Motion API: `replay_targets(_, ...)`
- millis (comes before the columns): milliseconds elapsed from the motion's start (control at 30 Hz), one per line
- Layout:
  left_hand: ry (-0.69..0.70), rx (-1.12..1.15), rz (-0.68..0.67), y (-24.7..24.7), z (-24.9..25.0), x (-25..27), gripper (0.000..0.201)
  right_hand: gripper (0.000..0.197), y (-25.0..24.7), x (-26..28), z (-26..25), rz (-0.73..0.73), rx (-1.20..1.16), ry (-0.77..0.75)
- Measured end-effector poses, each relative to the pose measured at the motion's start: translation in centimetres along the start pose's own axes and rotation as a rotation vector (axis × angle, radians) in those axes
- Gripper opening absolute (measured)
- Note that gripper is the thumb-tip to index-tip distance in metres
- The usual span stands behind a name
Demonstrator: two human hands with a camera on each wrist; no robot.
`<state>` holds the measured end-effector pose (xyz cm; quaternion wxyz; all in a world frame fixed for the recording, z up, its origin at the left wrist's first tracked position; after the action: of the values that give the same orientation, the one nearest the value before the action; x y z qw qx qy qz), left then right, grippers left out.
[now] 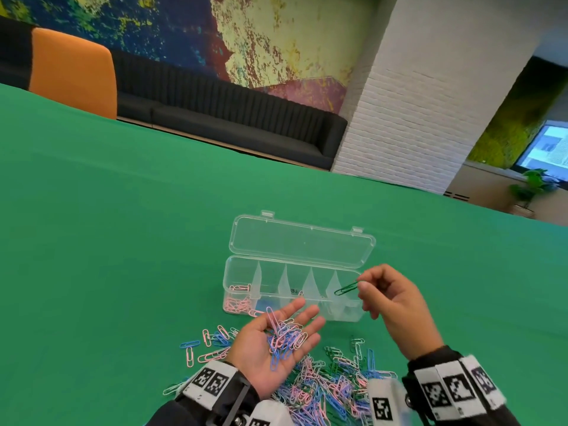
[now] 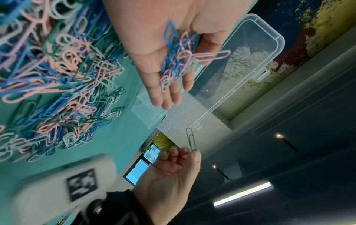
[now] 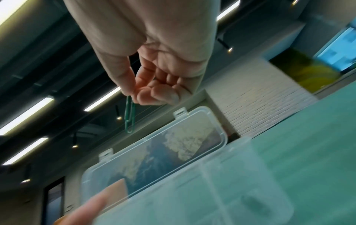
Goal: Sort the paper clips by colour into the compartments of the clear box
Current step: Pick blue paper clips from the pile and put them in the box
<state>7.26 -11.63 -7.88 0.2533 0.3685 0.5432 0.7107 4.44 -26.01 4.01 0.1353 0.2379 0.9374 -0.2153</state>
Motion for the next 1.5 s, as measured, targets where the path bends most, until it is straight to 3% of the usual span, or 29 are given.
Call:
replay_targets(100,-0.017,-0.007,-0.007,0.1,-0.2,0.2,0.044,0.016,-3.0,-3.4,1.9,0.102,0.149,0.059)
replay_targets(233,-0.036,-0.037,-0.007,0.4,-0.3,0.5,0.043,0.017,-2.8,-4.2,4.5,-0.025,0.440,0.157)
replay_targets(333,-0.036,-0.050,0.010,0.5,-0.3,0.5,0.043,0.013,-1.5,-2.3,3.5,-0.084,0.416,0.113)
replay_targets(700,-0.006,-0.029,0.038,0.3,-0.2,0.2,0.048,0.012,7.9,7.3,-1.7,-0.574,0.342,-0.107)
replay_targets(800,-0.003,-0.078,0.061,0.1,-0.4,0.3,0.048,0.032,10.0,8.4,-1.5,-0.696,0.460,-0.248)
replay_targets(867,0.003,-0.085,0.075,0.2,-0.4,0.4,0.049,0.036,10.2,7.8,-1.1,-0.672,0.535,-0.285)
replay_targets(1033,0.015,-0.035,0.060,0.3,-0.2,0.4,0.045,0.016,8.8,5.5,-1.2,-0.506,0.649,-0.305)
replay_targets(1367,-0.015,-0.108,0.050,-0.9,-0.7,-0.4,0.059,0.013,9.8,6.0,-2.2,-0.443,0.660,-0.328)
replay_targets(1500,-0.020,-0.183,0.057,-0.9,-1.0,-0.2,0.033,0.015,11.0,5.8,-1.9,-0.437,0.777,-0.358)
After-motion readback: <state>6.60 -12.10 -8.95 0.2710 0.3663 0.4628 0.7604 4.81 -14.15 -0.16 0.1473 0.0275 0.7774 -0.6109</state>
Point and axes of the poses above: each hand's wrist, its own x-axis away from the middle knuckle, its own y-axis out of the palm, z = x × y, the point moved 8 cm from there along -x, towards the middle knuckle, and after that the axes turned 6 degrees about z, right-handed, at the moved point
